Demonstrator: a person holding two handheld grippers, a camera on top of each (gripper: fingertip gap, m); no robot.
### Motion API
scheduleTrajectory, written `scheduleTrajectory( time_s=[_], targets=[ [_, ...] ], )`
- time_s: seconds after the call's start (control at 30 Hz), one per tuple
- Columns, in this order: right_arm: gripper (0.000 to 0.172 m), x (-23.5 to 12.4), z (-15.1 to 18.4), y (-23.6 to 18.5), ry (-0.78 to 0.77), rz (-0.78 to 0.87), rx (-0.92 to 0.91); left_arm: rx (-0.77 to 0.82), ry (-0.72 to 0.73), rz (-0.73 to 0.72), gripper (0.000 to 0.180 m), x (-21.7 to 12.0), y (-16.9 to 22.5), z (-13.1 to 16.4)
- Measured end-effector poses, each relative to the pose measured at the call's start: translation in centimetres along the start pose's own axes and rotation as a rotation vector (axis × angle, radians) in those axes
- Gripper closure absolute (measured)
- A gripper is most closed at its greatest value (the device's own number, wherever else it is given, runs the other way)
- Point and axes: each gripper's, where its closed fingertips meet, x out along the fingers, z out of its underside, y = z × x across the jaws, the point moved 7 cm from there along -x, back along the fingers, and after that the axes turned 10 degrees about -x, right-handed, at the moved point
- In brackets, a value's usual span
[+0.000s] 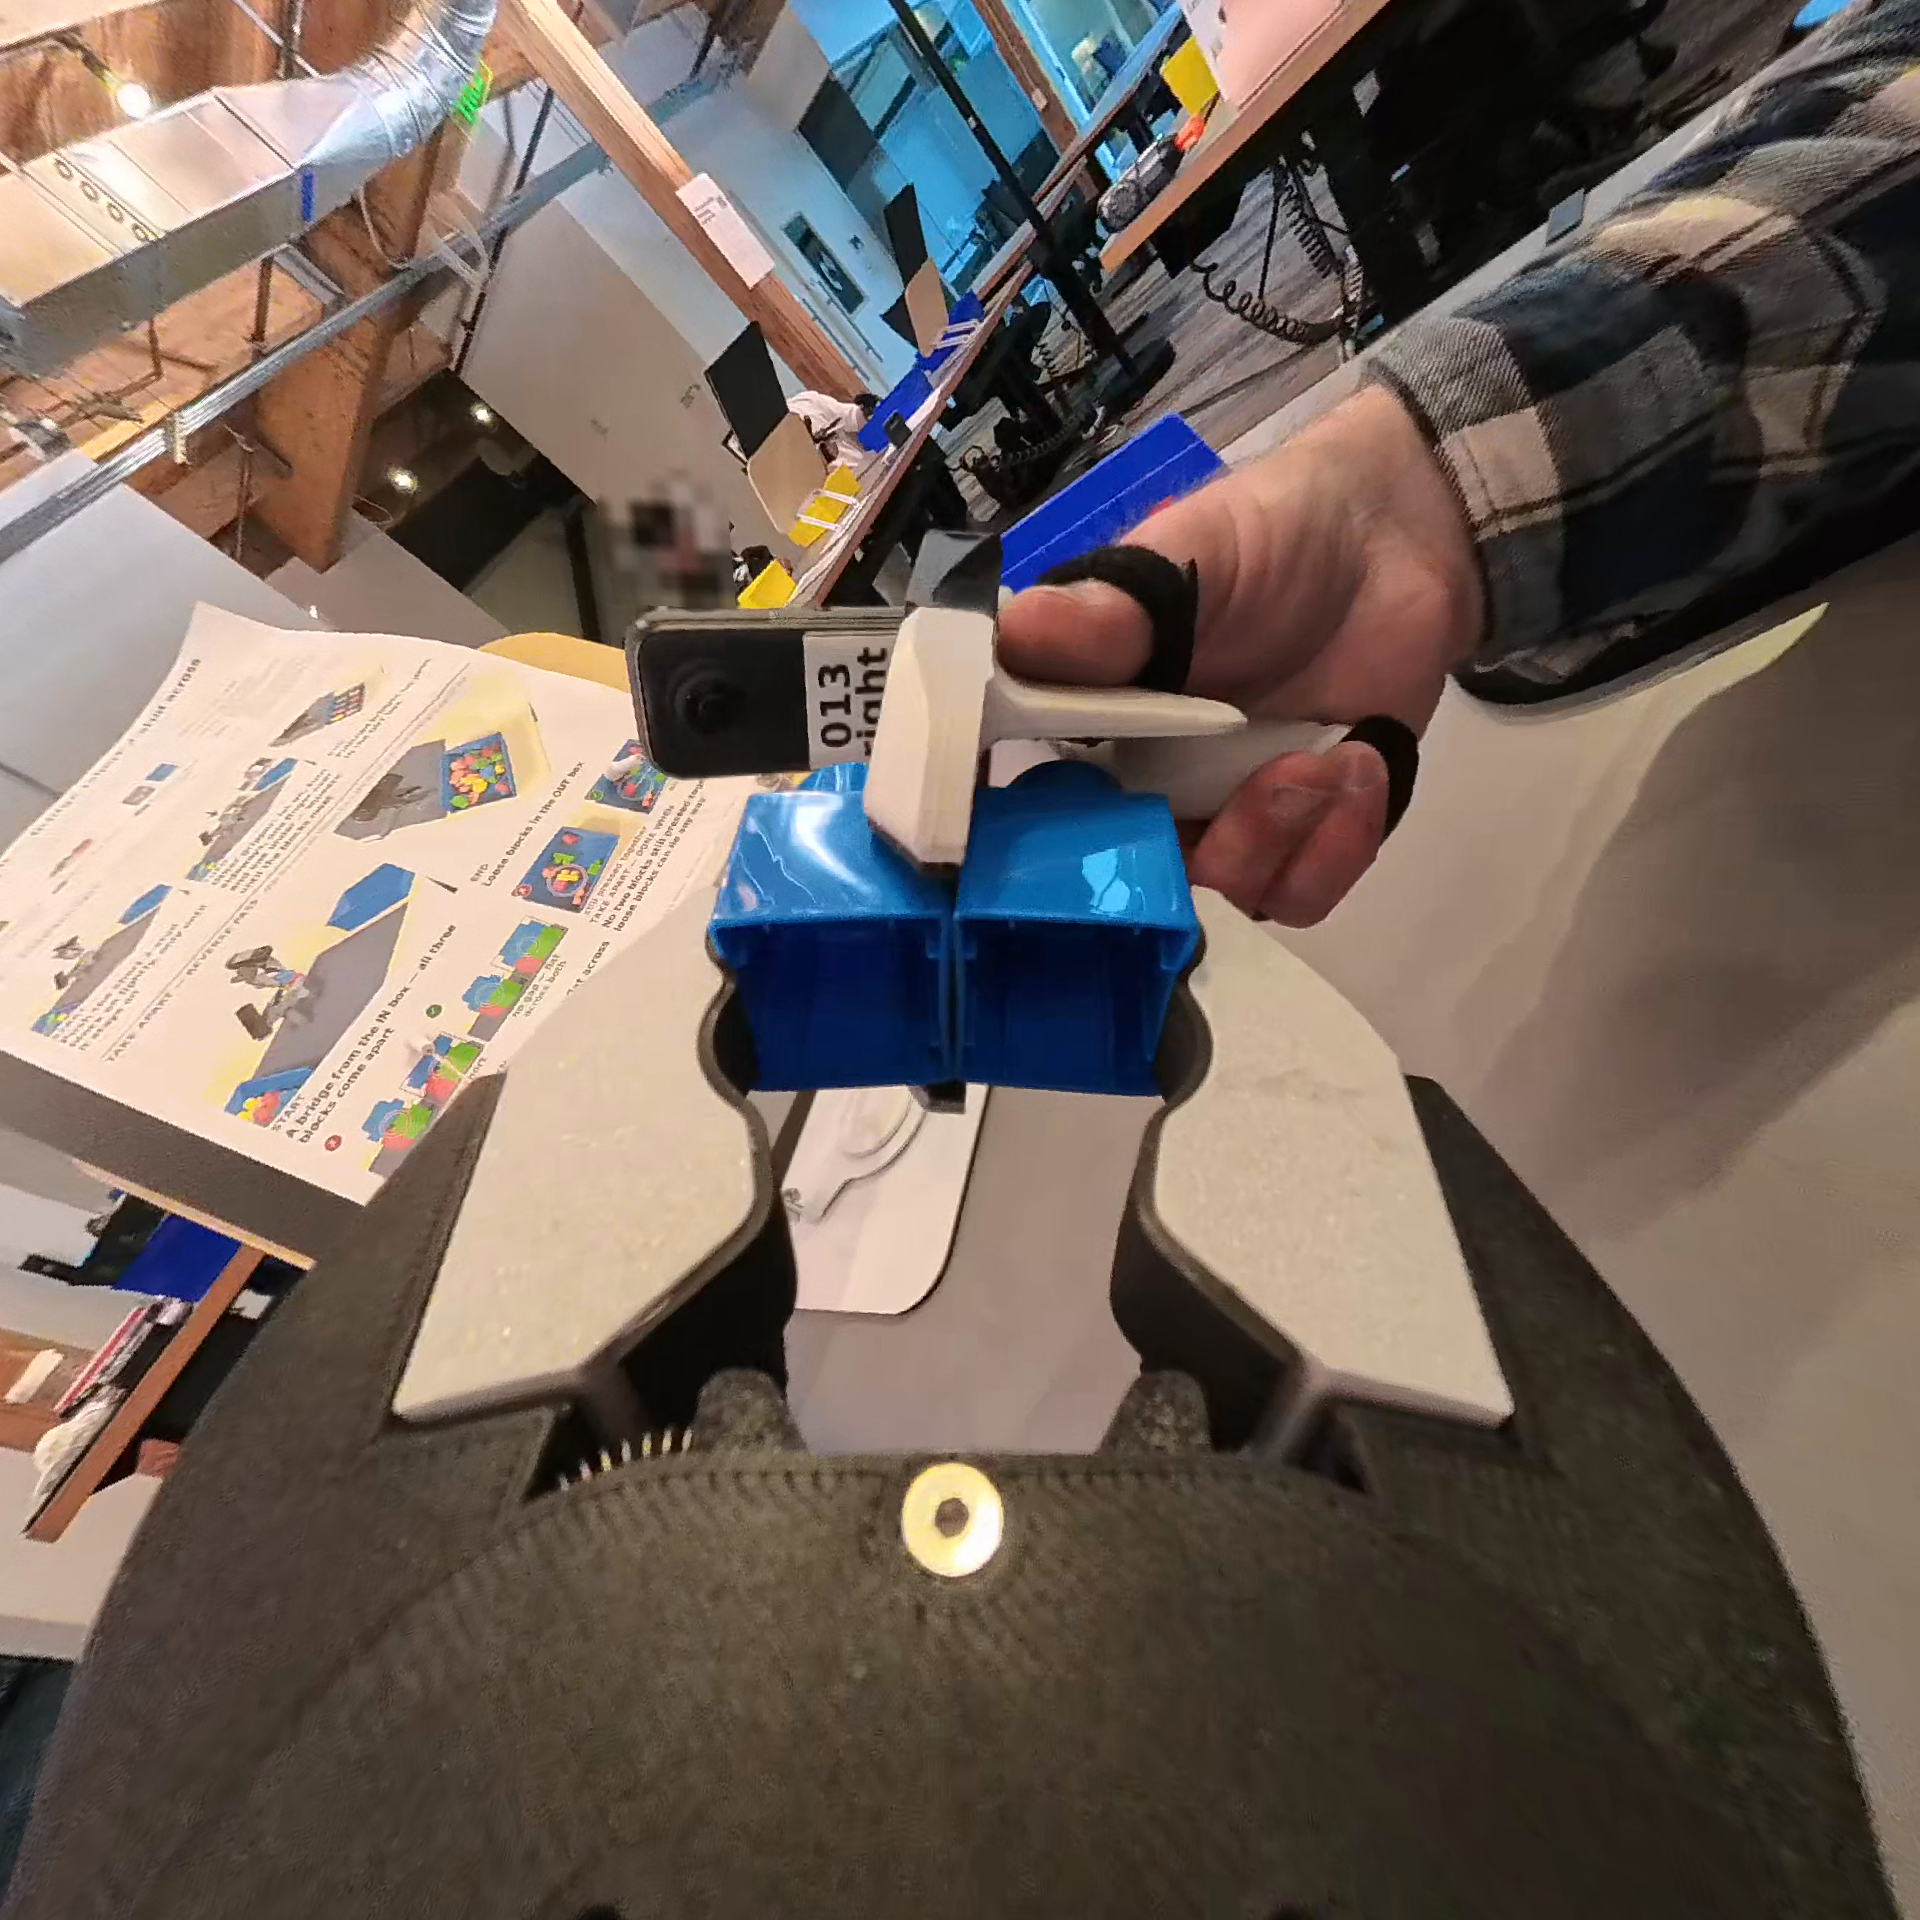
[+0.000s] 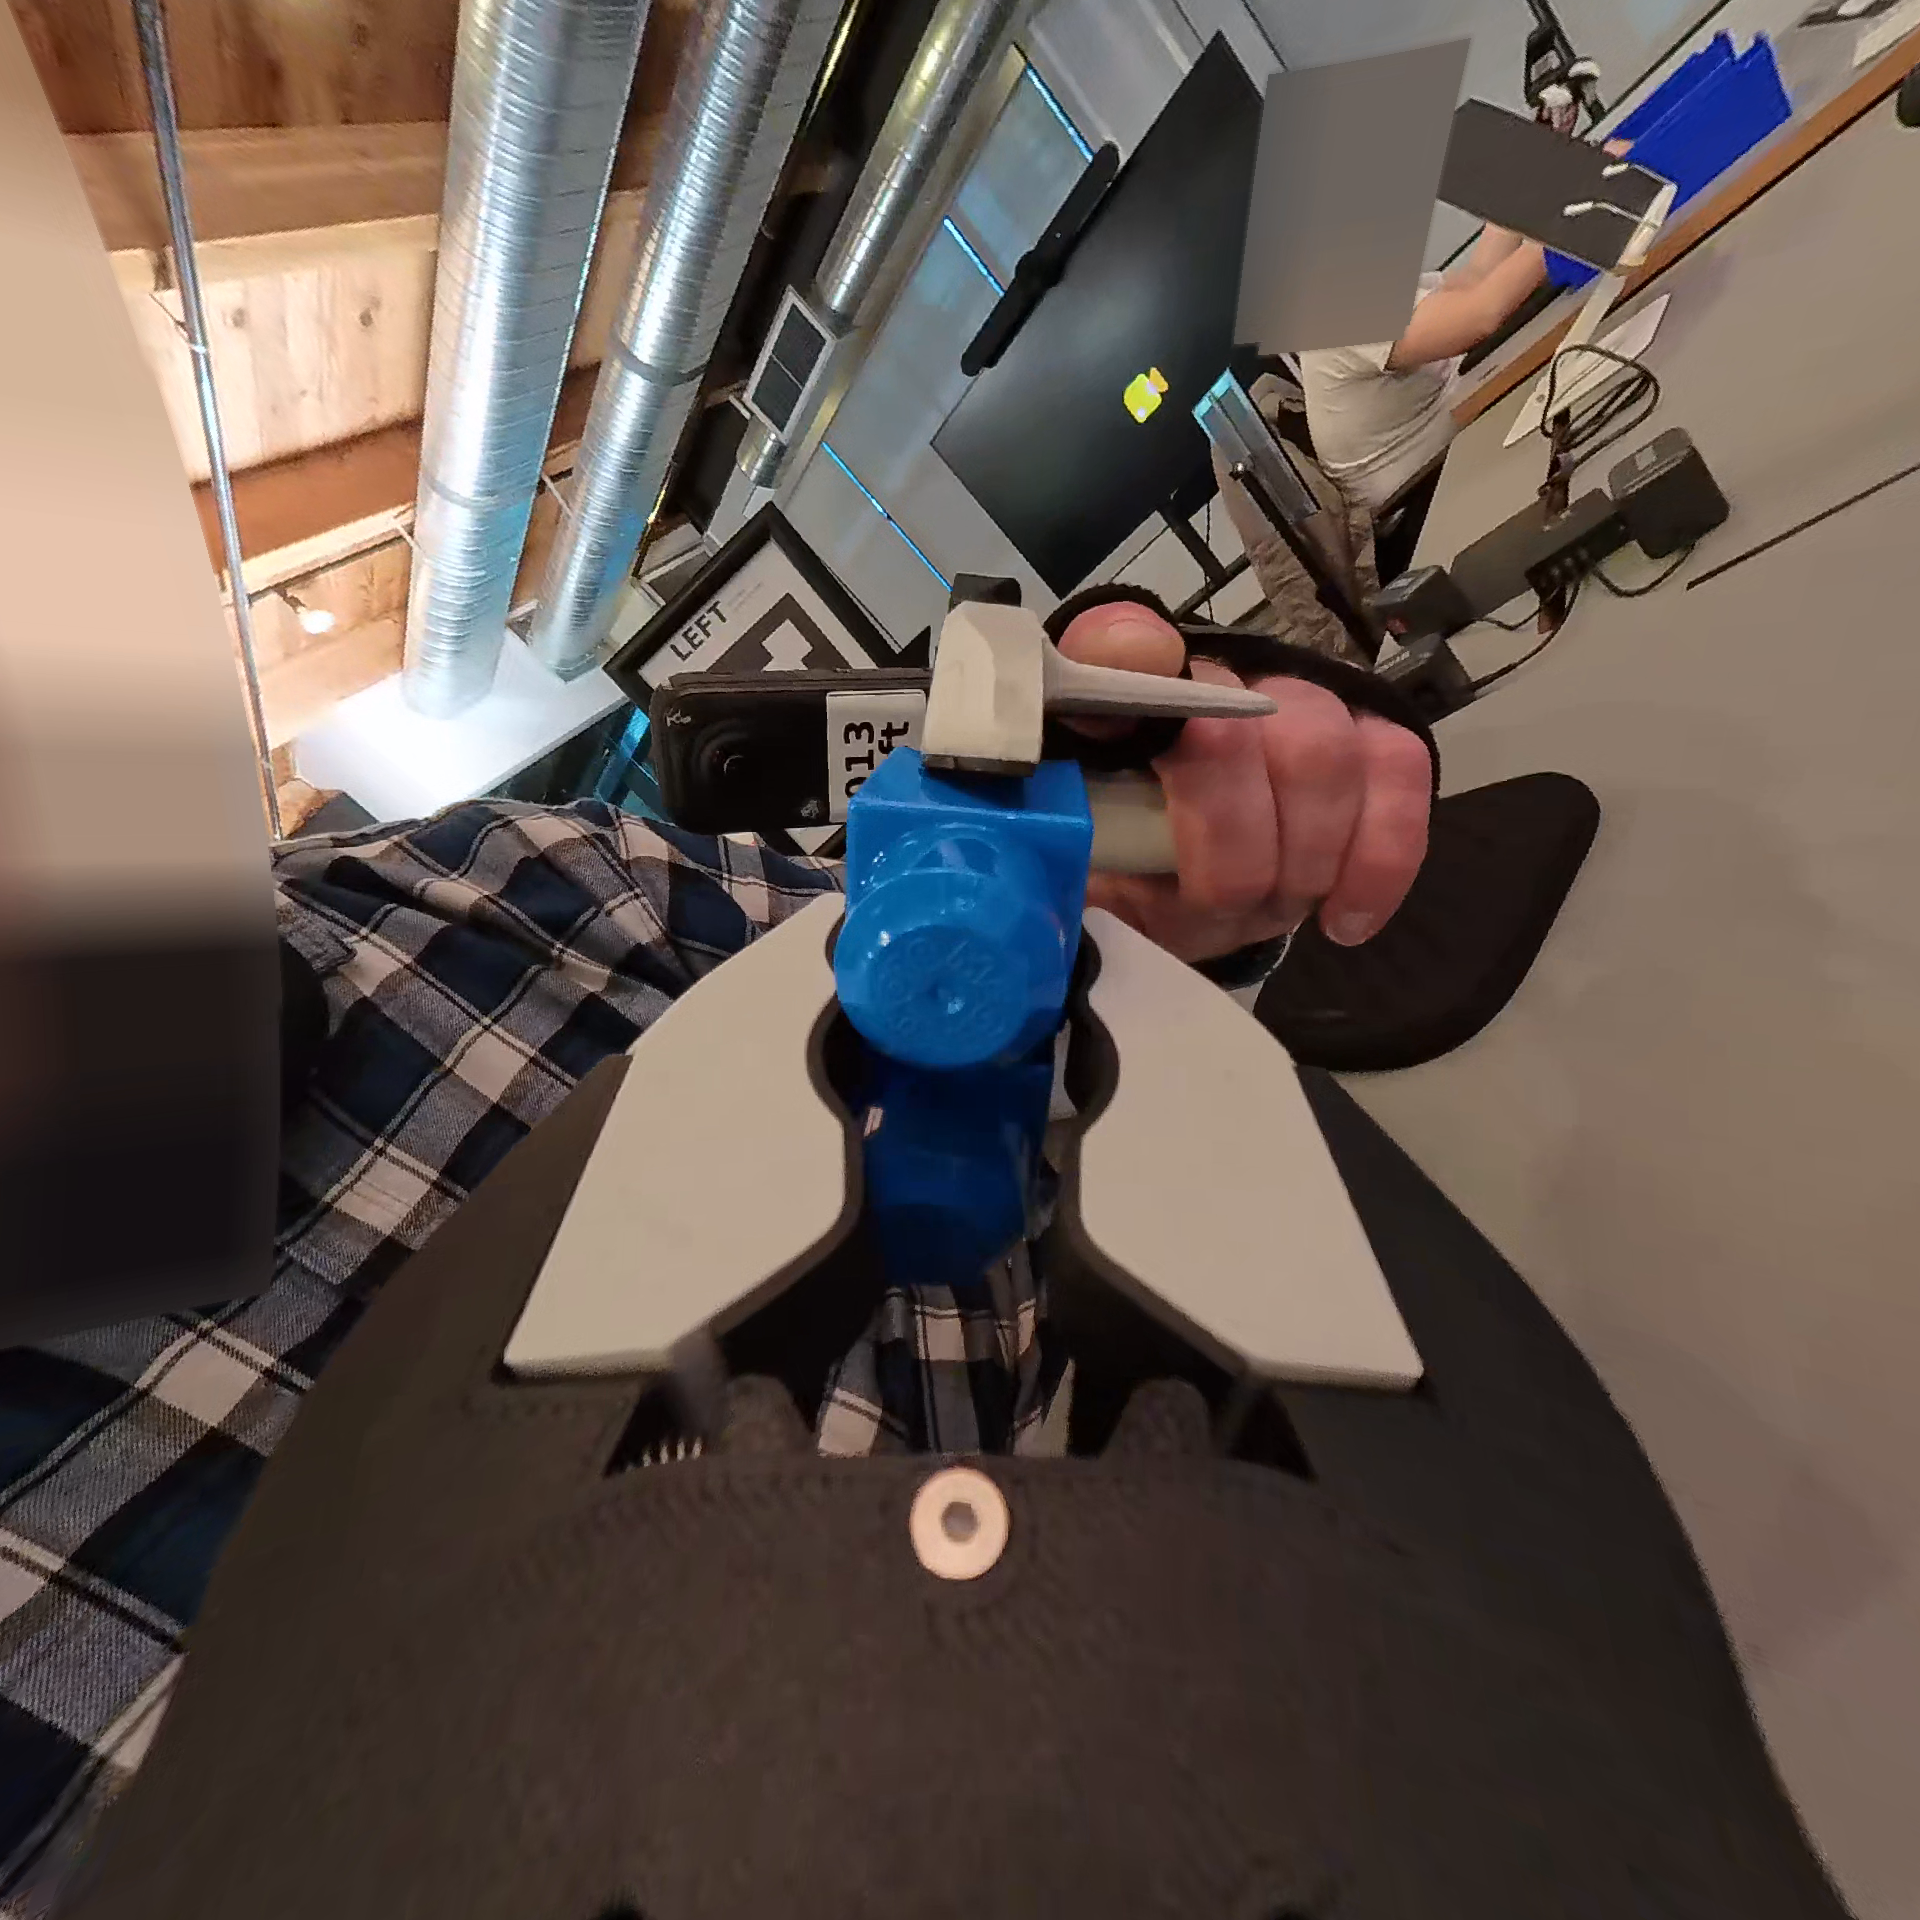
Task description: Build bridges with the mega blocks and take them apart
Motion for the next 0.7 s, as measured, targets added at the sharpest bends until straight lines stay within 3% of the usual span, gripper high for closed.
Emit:
scheduleTrajectory(
  time_s=[0.33, 0.5, 0.7],
  targets=[
    [0.135, -0.01, 0.41, 0.52, 0.06, -0.028, 0.02, -0.008, 0.008, 0.006, 0.105, -0.01, -0.1, 0.4],
    [0.126, 0.12, 0.32, 0.05, -0.024, -0.088, 0.021, -0.048, 0.023, 0.066, 0.105, -0.17, -0.14, 0.08],
    [0.134, 0.23, 0.05, 0.15, -0.101, -0.048, -0.001, -0.046, 0.018, 0.063, 0.105, -0.16, -0.18, 0.1]
  ],
)
